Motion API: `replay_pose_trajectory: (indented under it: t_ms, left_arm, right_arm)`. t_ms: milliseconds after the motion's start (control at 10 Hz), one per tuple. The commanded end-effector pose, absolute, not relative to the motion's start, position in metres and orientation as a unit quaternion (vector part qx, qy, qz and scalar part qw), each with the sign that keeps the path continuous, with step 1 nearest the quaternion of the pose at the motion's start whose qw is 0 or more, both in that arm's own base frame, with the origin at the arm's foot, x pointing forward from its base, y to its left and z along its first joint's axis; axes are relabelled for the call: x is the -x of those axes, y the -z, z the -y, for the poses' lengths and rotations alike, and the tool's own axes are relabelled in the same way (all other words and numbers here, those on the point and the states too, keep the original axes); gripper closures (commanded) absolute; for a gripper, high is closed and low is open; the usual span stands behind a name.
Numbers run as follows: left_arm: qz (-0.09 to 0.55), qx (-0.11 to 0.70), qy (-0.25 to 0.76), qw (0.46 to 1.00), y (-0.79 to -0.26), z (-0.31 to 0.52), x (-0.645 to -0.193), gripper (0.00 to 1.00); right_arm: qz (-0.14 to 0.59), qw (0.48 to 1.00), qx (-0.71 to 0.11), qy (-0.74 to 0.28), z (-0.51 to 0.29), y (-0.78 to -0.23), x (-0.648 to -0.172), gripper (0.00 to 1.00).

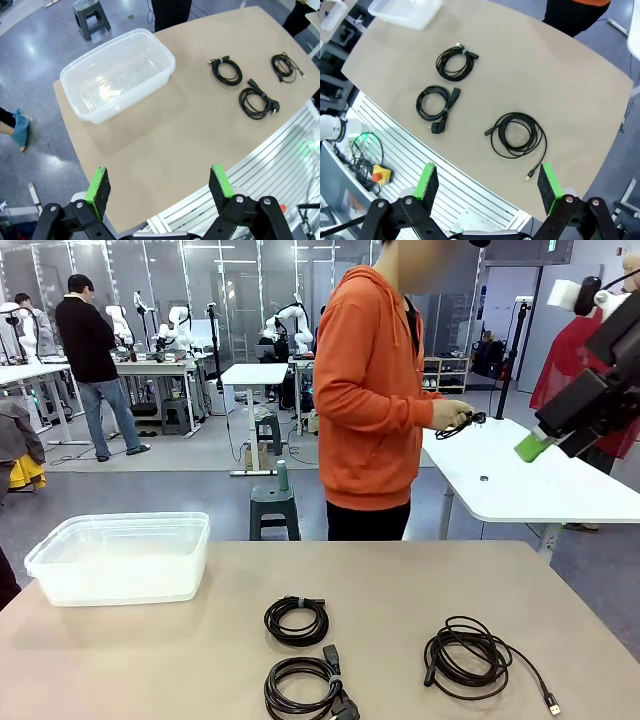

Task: Organize and store the cables.
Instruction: Place the Power Cable into the Organizing box.

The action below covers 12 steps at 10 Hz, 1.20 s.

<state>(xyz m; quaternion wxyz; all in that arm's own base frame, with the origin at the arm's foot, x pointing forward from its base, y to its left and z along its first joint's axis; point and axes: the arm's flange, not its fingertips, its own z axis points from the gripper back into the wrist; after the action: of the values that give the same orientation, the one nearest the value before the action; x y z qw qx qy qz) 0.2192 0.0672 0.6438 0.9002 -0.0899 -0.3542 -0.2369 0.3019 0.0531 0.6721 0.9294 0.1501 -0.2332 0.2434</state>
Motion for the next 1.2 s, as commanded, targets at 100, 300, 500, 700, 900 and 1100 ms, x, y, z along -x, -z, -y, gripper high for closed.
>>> replay_pose_trajectory:
  t_ms: [100,300,500,700,900,1100]
  left_arm:
    - [0.355,0.089,0.242,0.898,-0.6445,-0.0663,-0.2184,0.0]
    - [0.355,0.089,0.242,0.898,-0.6445,-0.0663,-0.2184,0.0]
    - [0.355,0.089,0.242,0.898,-0.6445,-0.0663,-0.2184,0.0]
    - [0.355,0.089,0.242,0.898,-0.6445,-0.0663,-0.2184,0.0]
    - [0.355,0.089,0.242,0.898,-0.6445,-0.0663,-0.2184,0.0]
    - [0.355,0.089,0.242,0.898,-0.6445,-0.0663,-0.2184,0.0]
  right_arm:
    - [0.225,0.928,-0.13,-0.268,-0.0503,-0.6787,-0.2943,0.0]
    - [0.213,0.929,-0.132,-0.271,-0.0513,-0.6756,-0.2914,0.0]
    - [0.226,0.929,-0.14,-0.257,-0.0551,-0.6767,-0.2972,0.0]
    - [0.226,0.929,-0.14,-0.257,-0.0551,-0.6767,-0.2972,0.0]
    - [0.226,0.929,-0.14,-0.257,-0.0551,-0.6767,-0.2972,0.0]
    - [0.226,0.929,-0.14,-0.257,-0.0551,-0.6767,-0.2972,0.0]
